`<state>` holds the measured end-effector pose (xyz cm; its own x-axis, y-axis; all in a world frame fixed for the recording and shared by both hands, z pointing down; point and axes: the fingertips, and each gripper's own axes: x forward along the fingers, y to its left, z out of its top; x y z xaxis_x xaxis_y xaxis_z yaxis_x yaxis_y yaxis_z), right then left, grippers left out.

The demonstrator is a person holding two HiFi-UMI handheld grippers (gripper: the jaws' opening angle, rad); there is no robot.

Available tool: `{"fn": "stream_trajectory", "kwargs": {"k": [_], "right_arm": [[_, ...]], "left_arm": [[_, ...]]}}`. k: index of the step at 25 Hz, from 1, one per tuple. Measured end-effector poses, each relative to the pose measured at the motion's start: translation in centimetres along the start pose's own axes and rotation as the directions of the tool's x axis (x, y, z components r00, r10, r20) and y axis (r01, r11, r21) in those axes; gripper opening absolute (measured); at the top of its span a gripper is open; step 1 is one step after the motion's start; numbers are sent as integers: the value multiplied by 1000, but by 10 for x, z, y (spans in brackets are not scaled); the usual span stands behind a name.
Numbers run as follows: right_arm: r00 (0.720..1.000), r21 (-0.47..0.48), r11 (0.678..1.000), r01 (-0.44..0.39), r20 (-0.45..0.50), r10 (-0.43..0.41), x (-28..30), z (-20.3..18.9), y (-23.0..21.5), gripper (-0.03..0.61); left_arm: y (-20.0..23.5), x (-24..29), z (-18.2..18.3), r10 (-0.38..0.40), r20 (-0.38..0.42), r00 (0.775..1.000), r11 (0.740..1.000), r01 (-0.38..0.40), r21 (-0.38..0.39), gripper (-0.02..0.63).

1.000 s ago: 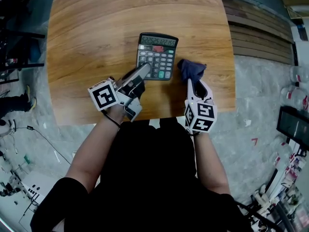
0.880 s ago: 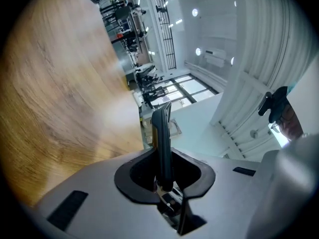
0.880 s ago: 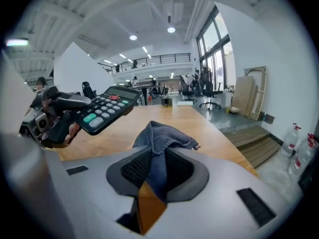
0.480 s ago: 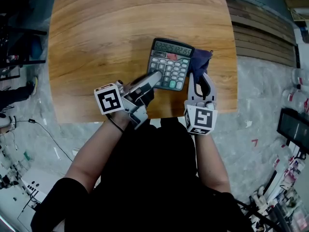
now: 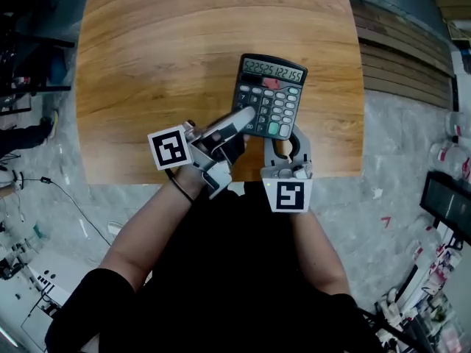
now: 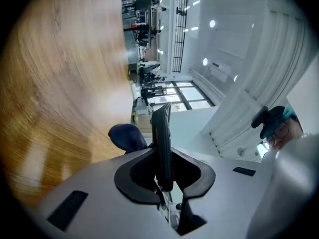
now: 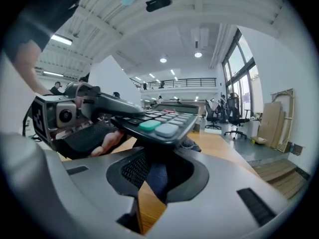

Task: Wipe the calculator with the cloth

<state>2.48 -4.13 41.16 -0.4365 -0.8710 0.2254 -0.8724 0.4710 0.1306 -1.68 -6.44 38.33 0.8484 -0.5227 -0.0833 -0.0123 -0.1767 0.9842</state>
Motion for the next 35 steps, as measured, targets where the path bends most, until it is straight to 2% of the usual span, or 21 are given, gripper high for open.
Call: {"fn": "stream_trajectory", "kwargs": {"k": [3,9,12,15,20,25,28,35], "right_arm": [[996,-66,995,-73,-50,70,2,-2,27,77],[994,-59,993,-98,-63,94,5,-10,39,77],[996,-31,999,-40,-77,37,2,-18,25,78],[994,13,998,61,-89,-60,-6,-27,-8,78],[971,33,975,220,-101,-216,-26,-34,-69,78],[952,36,955,296,-95,-291,-31,-29,-92,78],[961,38,961,274,-50,-272,-26,-20,-83,78],[985,-6,985,171,8,-171,-9,2,-42,78]], "left_arm": [[-6,2,-5,-27,-17,999,999,26,-35,70],[-9,6,-9,-39,-38,998,998,38,-47,69],[-8,4,-6,-33,-28,999,998,31,-50,69],[-7,2,-4,-29,-16,999,998,28,-49,69],[-9,1,-4,-27,3,1000,998,27,-54,69],[-7,1,-5,-28,-9,1000,998,27,-54,69],[-7,1,-6,-31,-15,999,998,30,-61,69],[-7,1,-7,-29,-27,999,996,26,-83,71]]}}
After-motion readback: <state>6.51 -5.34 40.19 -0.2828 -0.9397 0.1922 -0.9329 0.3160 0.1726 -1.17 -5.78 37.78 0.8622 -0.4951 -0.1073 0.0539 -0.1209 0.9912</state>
